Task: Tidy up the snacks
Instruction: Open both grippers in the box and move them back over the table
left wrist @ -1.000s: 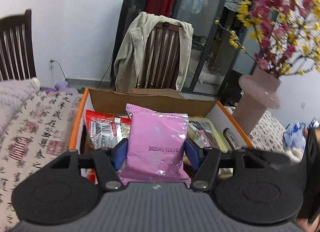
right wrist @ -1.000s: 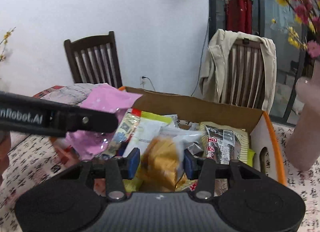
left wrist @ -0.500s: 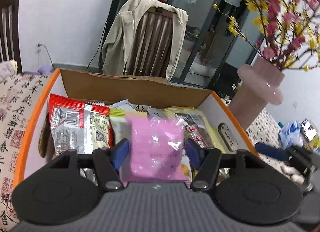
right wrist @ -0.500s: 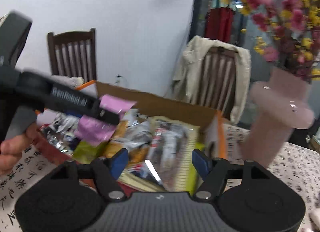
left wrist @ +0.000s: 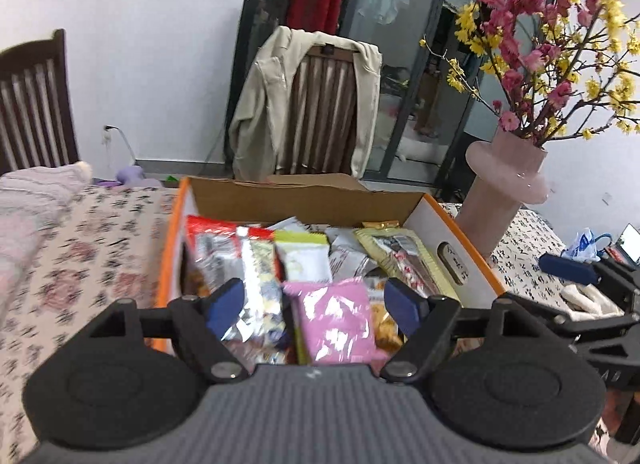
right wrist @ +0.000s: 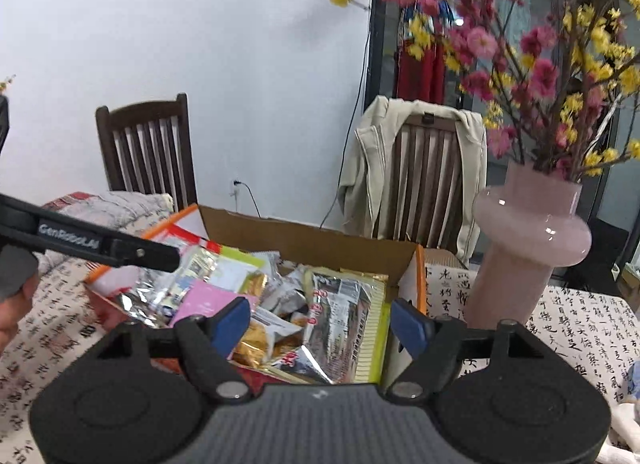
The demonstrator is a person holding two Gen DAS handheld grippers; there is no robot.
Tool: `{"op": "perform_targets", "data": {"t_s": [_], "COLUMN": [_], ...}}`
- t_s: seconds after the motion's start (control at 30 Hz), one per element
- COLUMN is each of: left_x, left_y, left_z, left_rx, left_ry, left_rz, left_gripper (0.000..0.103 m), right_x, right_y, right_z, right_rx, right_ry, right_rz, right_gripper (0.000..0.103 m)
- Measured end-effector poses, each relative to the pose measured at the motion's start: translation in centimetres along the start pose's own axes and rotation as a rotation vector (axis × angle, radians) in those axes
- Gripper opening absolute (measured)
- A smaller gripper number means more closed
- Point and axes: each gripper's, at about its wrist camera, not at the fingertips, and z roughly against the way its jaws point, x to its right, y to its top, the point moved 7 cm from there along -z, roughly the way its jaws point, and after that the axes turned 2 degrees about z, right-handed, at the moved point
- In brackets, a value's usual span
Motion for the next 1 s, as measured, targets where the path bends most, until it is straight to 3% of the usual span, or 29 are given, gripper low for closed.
{"op": "perform_targets", "data": {"t_s": [0.07,0.23,0.4,0.57,0.7,1.0], "left_x": [0.3,1.2,1.8,1.5,0.7,-1.2], "left_y": [-0.6,-2.5,-6.6,-11.1,-14.4,-20.7], "left_z": [2.3,8.6,13.8,18.6,21.4,25.1], "left_rx": [0.018,0.093,0.155,0.187,0.21,0.119], "left_ry": [0.004,0.021,0.085,0.111,0.189,0.234], "left_rz": [-0.018,-0.064,-0.099,-0.052,-0.007,0.079], "left_gripper": [0.082,0.088,0.091,0.093,0.094,0.094], "right_x": [-0.2,-0.5,-1.3,-3.2,-4.6,-6.3], "right_y": [0.0,-0.9,-2.7,-5.1,-7.3,-15.2], "right_z": [1.5,5.8,10.3,14.8,17.6,22.5], "right_rx": [0.018,0.038,0.059,0.079,0.087,0.029], "right_ry": [0.002,0.058,0.077,0.104,0.113,0.086], "right_rz": [-0.007,-0.066,-0.097,-0.065,-0.036,-0.12], "right_gripper": [0.085,0.087,0.089,0.099,0.1,0.102]}}
